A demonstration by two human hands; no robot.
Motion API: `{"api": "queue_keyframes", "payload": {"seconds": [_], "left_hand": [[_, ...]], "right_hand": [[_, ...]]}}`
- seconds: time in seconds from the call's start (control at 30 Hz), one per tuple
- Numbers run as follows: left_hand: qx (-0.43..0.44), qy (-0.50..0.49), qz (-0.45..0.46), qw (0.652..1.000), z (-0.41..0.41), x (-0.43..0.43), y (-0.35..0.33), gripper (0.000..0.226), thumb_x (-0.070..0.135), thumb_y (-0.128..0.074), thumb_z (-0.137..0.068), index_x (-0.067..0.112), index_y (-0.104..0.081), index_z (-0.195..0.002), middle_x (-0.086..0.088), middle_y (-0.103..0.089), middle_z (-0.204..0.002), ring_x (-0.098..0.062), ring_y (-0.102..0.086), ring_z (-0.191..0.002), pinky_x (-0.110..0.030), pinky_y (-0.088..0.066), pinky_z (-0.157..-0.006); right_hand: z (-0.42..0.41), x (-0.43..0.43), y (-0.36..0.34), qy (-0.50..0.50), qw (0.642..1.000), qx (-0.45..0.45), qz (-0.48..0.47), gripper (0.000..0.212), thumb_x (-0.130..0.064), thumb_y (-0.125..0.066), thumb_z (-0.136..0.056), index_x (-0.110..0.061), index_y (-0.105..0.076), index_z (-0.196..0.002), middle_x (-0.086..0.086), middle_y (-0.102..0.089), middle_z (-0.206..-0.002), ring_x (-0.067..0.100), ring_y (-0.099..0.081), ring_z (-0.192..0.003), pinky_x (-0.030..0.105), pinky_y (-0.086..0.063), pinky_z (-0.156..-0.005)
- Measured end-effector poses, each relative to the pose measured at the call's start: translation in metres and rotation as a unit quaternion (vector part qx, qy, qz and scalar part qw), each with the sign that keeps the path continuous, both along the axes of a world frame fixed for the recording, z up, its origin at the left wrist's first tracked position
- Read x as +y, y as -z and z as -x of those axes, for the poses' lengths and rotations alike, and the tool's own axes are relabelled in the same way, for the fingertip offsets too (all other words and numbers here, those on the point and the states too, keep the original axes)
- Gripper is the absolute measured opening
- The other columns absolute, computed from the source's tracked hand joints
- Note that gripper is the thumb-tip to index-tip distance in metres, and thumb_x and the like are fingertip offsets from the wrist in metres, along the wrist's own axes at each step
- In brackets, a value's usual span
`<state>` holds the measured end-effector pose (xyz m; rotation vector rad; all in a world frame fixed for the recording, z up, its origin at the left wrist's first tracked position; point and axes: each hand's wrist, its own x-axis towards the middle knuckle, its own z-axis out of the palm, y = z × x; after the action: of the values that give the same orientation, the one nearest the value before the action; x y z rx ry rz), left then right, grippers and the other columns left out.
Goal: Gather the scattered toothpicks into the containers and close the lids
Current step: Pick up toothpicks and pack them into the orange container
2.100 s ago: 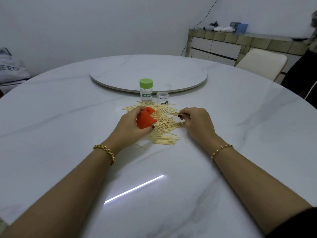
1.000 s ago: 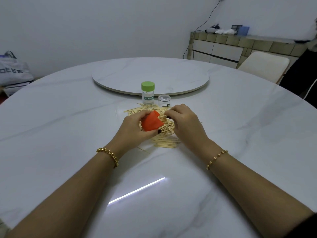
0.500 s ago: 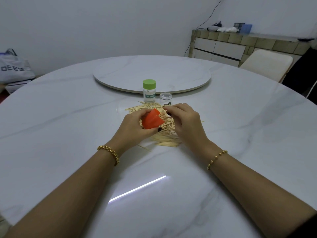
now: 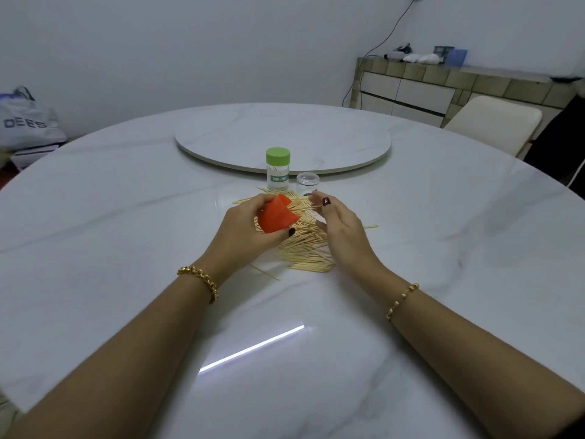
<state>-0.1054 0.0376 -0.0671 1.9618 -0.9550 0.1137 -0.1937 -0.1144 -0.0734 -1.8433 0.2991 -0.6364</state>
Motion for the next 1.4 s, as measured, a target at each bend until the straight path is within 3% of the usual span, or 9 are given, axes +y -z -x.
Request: {"api": "queue_keyframes", "payload": {"seconds": [0.13,0.23,0.33,0.63,0.87,1.07,1.17,1.27,1.4], "left_hand": [[-0.001,0.003,0.007,1.000,0.002,0.000,-0.001,0.053,0.024,-0.081,-0.073,0.019,-0.060,-0.122,0.006,-0.064,-0.111,-0.007,-0.057,-0.101,0.001,-0.038,-0.077],[-0.005,0.011,0.003,1.000,0.004,0.000,-0.002,0.053,0.023,-0.080,-0.072,0.022,-0.060,-0.121,0.010,-0.063,-0.108,-0.004,-0.057,-0.096,-0.001,-0.039,-0.077],[-0.009,0.017,-0.005,1.000,0.006,-0.001,-0.002,0.051,0.022,-0.081,-0.072,0.021,-0.060,-0.119,0.014,-0.061,-0.103,-0.002,-0.056,-0.091,-0.002,-0.040,-0.076],[-0.012,0.014,-0.028,0.999,0.002,-0.002,0.001,0.056,0.028,-0.082,-0.072,0.020,-0.059,-0.122,0.009,-0.061,-0.110,-0.008,-0.055,-0.098,0.000,-0.038,-0.074],[-0.003,0.012,-0.031,0.999,0.002,-0.001,0.001,0.057,0.030,-0.082,-0.072,0.022,-0.059,-0.123,0.008,-0.062,-0.111,-0.009,-0.055,-0.102,-0.004,-0.038,-0.076],[0.002,0.011,-0.031,0.999,0.003,0.000,0.000,0.057,0.029,-0.081,-0.072,0.021,-0.058,-0.124,0.008,-0.060,-0.110,-0.009,-0.054,-0.102,-0.003,-0.037,-0.074],[0.002,0.009,-0.030,1.000,0.003,0.000,0.000,0.059,0.029,-0.081,-0.072,0.021,-0.057,-0.125,0.009,-0.058,-0.111,-0.008,-0.053,-0.102,-0.003,-0.037,-0.073],[-0.002,0.007,-0.029,1.000,0.003,0.001,-0.001,0.058,0.027,-0.081,-0.073,0.020,-0.057,-0.125,0.010,-0.057,-0.109,-0.008,-0.052,-0.101,-0.001,-0.036,-0.072],[-0.006,0.007,-0.024,1.000,0.002,0.000,-0.001,0.055,0.026,-0.082,-0.072,0.021,-0.059,-0.122,0.010,-0.059,-0.108,-0.007,-0.054,-0.100,0.002,-0.035,-0.074]], "right_hand": [[0.010,0.015,-0.002,-0.068,0.995,0.001,0.072,0.041,-0.020,-0.031,-0.103,-0.022,-0.039,-0.144,-0.019,-0.046,-0.135,-0.014,-0.041,-0.118,0.004,-0.029,-0.100],[0.010,0.020,0.002,-0.112,0.984,-0.013,0.140,0.047,-0.021,-0.032,-0.101,-0.020,-0.027,-0.148,-0.013,-0.030,-0.151,-0.005,-0.023,-0.139,0.013,-0.017,-0.114],[0.008,0.015,0.002,-0.126,0.972,-0.012,0.200,0.053,-0.027,-0.029,-0.096,-0.020,-0.024,-0.149,-0.016,-0.022,-0.150,-0.004,-0.014,-0.141,0.009,-0.010,-0.113],[0.012,-0.024,-0.005,-0.053,0.975,0.060,0.209,0.044,-0.025,-0.039,-0.102,-0.023,-0.037,-0.146,-0.007,-0.042,-0.146,0.002,-0.036,-0.133,-0.001,-0.023,-0.097],[0.017,-0.055,-0.011,0.030,0.960,0.176,0.214,0.045,-0.031,-0.036,-0.103,-0.018,-0.037,-0.145,0.001,-0.039,-0.150,0.017,-0.034,-0.138,0.019,-0.023,-0.105],[0.025,-0.066,-0.008,0.027,0.914,0.321,0.245,0.056,-0.037,-0.025,-0.104,-0.010,-0.012,-0.151,0.012,-0.022,-0.156,0.025,-0.017,-0.145,0.034,-0.015,-0.114],[0.020,-0.055,-0.003,0.001,0.905,0.314,0.288,0.048,-0.034,-0.025,-0.104,-0.006,-0.028,-0.143,0.012,-0.031,-0.151,0.026,-0.024,-0.141,0.036,-0.014,-0.114],[0.016,-0.044,-0.003,-0.066,0.910,0.292,0.288,0.036,-0.034,-0.030,-0.103,-0.009,-0.049,-0.120,0.004,-0.051,-0.131,0.023,-0.043,-0.125,0.037,-0.027,-0.110],[0.021,-0.046,-0.023,-0.078,0.905,0.311,0.279,0.040,-0.051,-0.049,-0.092,-0.016,-0.065,-0.106,0.000,-0.063,-0.098,0.017,-0.054,-0.091,0.028,-0.039,-0.075]]}}
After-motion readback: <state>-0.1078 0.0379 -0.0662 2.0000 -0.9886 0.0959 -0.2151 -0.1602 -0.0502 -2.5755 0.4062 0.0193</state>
